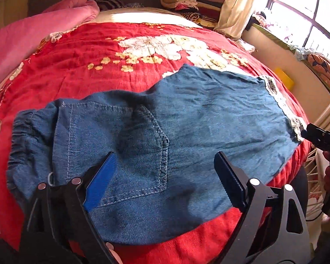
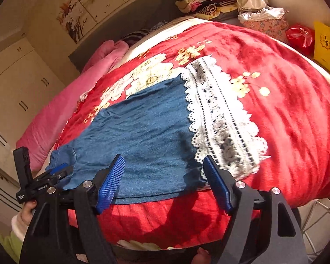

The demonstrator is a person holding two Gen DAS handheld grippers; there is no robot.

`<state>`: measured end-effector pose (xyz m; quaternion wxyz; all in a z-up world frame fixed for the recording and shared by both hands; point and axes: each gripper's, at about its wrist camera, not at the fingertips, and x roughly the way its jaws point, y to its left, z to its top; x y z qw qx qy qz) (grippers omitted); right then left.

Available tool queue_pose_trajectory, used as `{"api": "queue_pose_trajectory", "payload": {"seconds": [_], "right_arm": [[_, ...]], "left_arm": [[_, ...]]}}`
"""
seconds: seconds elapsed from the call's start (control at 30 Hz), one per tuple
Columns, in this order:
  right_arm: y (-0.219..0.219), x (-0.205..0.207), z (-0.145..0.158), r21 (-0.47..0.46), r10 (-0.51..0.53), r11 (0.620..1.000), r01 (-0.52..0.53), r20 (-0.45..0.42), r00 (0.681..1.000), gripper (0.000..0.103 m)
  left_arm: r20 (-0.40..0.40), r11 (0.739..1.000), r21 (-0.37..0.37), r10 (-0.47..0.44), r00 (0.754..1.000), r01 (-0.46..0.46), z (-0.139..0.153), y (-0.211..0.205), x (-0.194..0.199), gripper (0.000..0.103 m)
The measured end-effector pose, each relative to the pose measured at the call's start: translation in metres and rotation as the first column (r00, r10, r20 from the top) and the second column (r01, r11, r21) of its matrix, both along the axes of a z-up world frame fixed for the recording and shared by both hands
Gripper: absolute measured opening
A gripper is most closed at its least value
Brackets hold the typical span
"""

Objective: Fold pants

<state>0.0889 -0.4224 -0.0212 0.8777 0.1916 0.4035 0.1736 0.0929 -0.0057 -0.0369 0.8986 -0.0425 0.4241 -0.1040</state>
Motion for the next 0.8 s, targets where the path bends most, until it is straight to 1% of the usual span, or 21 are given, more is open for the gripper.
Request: {"api": "queue_pose_trajectory", "payload": {"seconds": [0.07,0.13,0.2,0.33,0.5,0.6,0.8], "right_arm": [[-0.013,-0.006,0.007,-0.016,-0.035,0.999,0.036,0.019,0.999,0.077],[-0.024,-0.009,0.01,-0.042,-0.069,0.997,0.07,0.028,0.997,0.079],[-0.033,-0.013,0.012,-0.052,-0.088,0.995,0.09,0.034,0.996,0.08],[-0.038,-0.019,0.012,-0.064,-0.107,0.992,0.109,0.039,0.994,0.082],[-0.038,-0.022,0.011,-0.074,-0.106,0.991,0.109,0.043,0.993,0.086],[-0.036,-0.022,0.006,-0.054,-0.097,0.994,0.098,0.032,0.995,0.086],[-0.03,-0.019,-0.004,-0.019,-0.081,0.997,0.081,0.013,0.997,0.086]], "left_arm": [[0.037,1.0,-0.015,-0.01,0.999,0.011,0.018,-0.003,-0.003,0.086],[0.071,1.0,-0.01,-0.025,0.997,0.026,0.035,-0.01,-0.005,0.091],[0.095,0.999,-0.01,-0.044,0.994,0.045,0.049,-0.017,-0.003,0.093],[0.116,0.997,-0.024,-0.066,0.991,0.069,0.067,-0.034,0.007,0.093],[0.115,0.993,-0.045,-0.105,0.988,0.111,0.079,-0.059,0.02,0.093],[0.11,0.989,-0.036,-0.14,0.984,0.145,0.082,-0.078,0.031,0.093],[0.072,0.975,-0.019,-0.218,0.973,0.22,0.077,-0.116,0.064,0.093]]}}
